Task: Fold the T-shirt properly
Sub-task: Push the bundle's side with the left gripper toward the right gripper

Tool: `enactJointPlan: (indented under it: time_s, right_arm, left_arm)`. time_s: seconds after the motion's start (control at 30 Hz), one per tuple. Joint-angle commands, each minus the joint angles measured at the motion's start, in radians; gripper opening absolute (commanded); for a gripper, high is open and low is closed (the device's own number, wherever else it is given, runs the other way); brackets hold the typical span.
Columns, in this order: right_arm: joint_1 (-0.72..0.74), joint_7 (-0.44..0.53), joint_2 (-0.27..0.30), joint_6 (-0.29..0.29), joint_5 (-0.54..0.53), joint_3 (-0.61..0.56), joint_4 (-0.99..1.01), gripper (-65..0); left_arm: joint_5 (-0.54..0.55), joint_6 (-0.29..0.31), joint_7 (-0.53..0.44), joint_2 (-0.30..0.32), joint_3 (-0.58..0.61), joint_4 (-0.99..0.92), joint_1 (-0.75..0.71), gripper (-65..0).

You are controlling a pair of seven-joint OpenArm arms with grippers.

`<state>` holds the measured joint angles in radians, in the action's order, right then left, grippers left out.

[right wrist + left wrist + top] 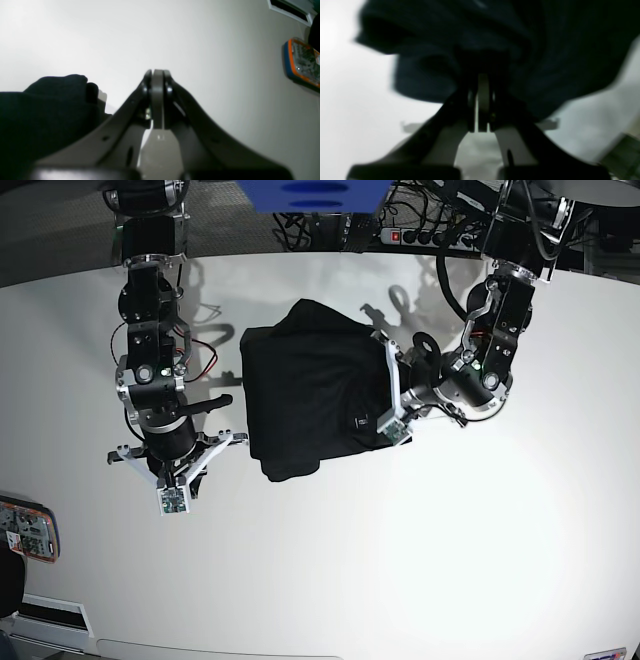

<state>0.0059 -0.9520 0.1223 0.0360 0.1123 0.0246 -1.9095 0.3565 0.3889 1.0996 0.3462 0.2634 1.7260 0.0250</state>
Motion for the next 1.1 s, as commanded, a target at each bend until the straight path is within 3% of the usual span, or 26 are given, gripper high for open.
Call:
enactJointPlan:
  time_s: [0.0,0.3,0.73,0.83,1.07]
  right_arm:
    - [0.018,0.024,0.004,0.000,0.003,0.001,-0.020,-65.0]
    - [0.018,0.023,0.004,0.000,0.003,-0.001,-0.018,-65.0]
    - [0.021,0.032,0.003,0.003,0.005,0.007,-0.018,-65.0]
    - [0.021,0.032,0.003,0.003,0.007,0.007,-0.018,-65.0]
    - [0.021,0.032,0.003,0.003,0.007,0.002,-0.018,-65.0]
  left_arm:
    - [-0.024,-0.006,-0.017,0.001,-0.009,-0.013,0.039,-65.0]
    - [-0.049,-0.003,-0.014,-0.016,-0.129,-0.059,0.126,-65.0]
    - [-0.050,-0.006,-0.009,-0.016,-0.135,0.226,0.025,-65.0]
    - [-0.046,-0.006,-0.009,-0.017,-0.203,0.296,-0.017,-65.0]
    - [-0.044,-0.006,0.055,-0.109,-0.402,0.328,-0.023,-65.0]
